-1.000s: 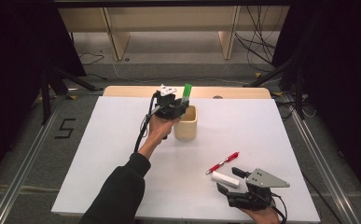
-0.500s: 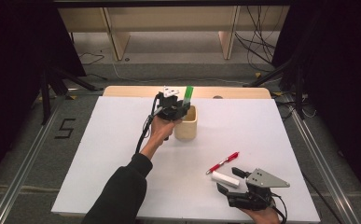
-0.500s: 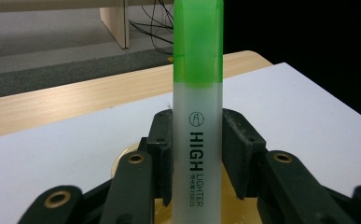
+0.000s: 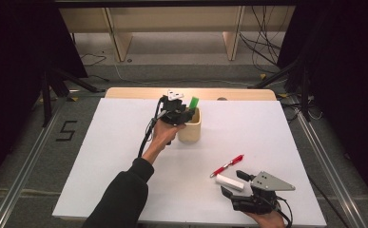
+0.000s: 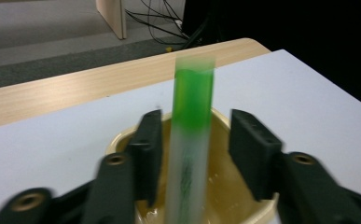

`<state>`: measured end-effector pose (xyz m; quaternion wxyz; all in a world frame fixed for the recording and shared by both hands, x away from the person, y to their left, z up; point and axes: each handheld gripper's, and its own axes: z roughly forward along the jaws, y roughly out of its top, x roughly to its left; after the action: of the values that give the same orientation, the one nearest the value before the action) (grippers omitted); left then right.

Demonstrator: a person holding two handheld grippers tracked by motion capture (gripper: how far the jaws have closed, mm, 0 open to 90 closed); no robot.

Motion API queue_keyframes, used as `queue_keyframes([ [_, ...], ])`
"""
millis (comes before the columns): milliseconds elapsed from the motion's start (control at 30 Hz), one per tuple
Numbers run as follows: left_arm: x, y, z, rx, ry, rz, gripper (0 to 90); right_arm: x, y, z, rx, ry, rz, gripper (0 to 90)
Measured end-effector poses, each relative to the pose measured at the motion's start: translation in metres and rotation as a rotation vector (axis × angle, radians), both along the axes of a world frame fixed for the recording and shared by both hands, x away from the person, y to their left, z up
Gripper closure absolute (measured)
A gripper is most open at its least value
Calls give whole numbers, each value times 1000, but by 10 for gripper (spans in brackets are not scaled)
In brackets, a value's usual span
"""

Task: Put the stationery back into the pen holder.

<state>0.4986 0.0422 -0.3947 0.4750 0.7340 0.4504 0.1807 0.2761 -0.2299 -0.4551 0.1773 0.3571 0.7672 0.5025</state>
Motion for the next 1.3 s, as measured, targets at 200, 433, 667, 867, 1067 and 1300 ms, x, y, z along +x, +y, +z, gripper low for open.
queue_keyframes([
  [200, -16, 8, 14, -5, 5, -85, 360, 0, 1, 0, -7, -4, 0, 229],
  [433, -44, 22, 21, -3, 25, -162, 314, 0, 1, 0, -5, -4, -3, 229],
  [667, -62, 41, 12, 7, 41, -168, 295, 0, 1, 1, -1, -1, -9, 229],
  [867, -78, 57, 2, -18, 40, -169, 290, 0, 0, 1, -2, -4, -8, 229],
  [1067, -89, 71, -2, 1, 17, -168, 285, 0, -1, 2, -1, -2, -10, 229],
  [1300, -108, 84, -8, 31, 2, -177, 280, 2, -3, 4, -6, 17, -2, 228],
])
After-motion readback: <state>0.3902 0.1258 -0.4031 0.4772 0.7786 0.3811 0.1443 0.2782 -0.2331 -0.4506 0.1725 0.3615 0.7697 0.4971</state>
